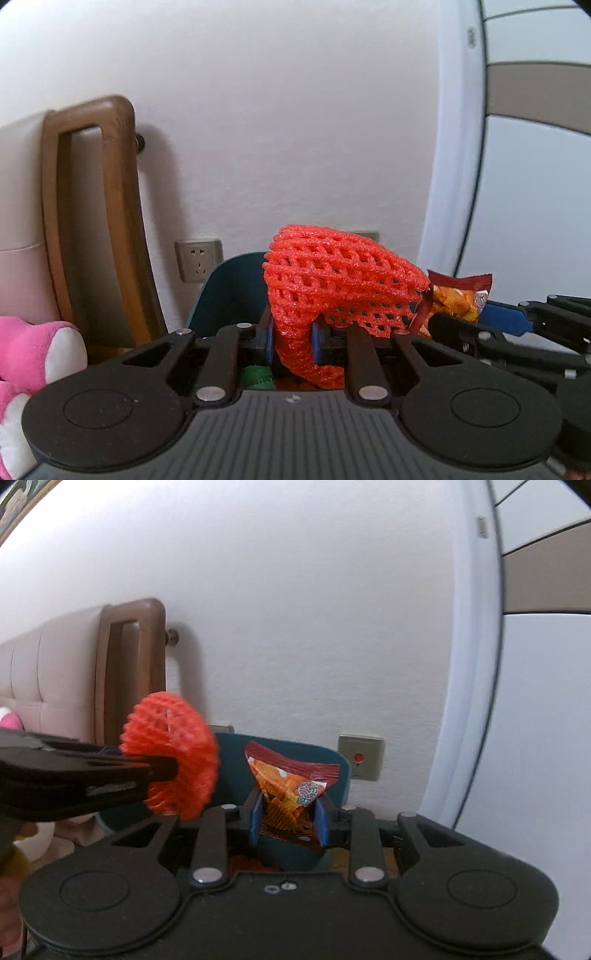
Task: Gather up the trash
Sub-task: 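Open both grippers to drop the net and packet into the wastebasket, then lower both grippers toward the remaining floor trash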
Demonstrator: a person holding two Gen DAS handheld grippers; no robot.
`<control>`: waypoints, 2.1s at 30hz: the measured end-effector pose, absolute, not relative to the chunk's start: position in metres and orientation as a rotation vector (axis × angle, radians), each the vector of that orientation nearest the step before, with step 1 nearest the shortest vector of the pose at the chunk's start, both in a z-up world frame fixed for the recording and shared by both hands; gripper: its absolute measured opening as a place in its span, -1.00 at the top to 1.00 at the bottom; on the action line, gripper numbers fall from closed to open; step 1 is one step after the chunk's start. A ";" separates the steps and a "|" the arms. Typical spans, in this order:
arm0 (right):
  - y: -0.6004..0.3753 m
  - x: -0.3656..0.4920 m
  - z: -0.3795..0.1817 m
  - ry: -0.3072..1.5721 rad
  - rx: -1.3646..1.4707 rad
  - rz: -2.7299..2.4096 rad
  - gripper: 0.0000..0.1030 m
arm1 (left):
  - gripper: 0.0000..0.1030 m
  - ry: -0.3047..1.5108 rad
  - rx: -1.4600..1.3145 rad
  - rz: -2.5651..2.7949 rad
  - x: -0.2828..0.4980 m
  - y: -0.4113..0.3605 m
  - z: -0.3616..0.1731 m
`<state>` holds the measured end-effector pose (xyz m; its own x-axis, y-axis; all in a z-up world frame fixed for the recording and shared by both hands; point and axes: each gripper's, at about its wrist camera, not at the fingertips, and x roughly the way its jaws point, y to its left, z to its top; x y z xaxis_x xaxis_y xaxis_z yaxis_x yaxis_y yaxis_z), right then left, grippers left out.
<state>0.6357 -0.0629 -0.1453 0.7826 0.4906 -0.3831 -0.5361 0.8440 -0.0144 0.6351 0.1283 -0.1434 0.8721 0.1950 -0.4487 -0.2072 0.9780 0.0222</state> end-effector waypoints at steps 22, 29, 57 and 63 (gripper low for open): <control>-0.018 0.673 -0.181 0.473 -0.251 0.630 0.25 | -0.21 0.608 -0.007 0.267 0.698 0.154 -0.183; -0.020 0.663 -0.170 0.443 -0.229 0.613 -0.31 | -0.54 0.550 -0.023 0.259 0.678 0.155 -0.173; -0.072 0.508 -0.145 0.409 -0.227 0.622 -0.75 | -0.91 0.436 0.053 0.088 0.494 0.137 -0.169; -0.094 0.496 -0.173 0.458 -0.185 0.617 -0.78 | -0.92 0.463 0.081 0.023 0.467 0.130 -0.202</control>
<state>0.4963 -0.0937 -0.1730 0.7195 0.5147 -0.4663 -0.5953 0.8029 -0.0324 0.4667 0.1302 -0.2019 0.8946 0.0404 -0.4451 -0.0036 0.9965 0.0832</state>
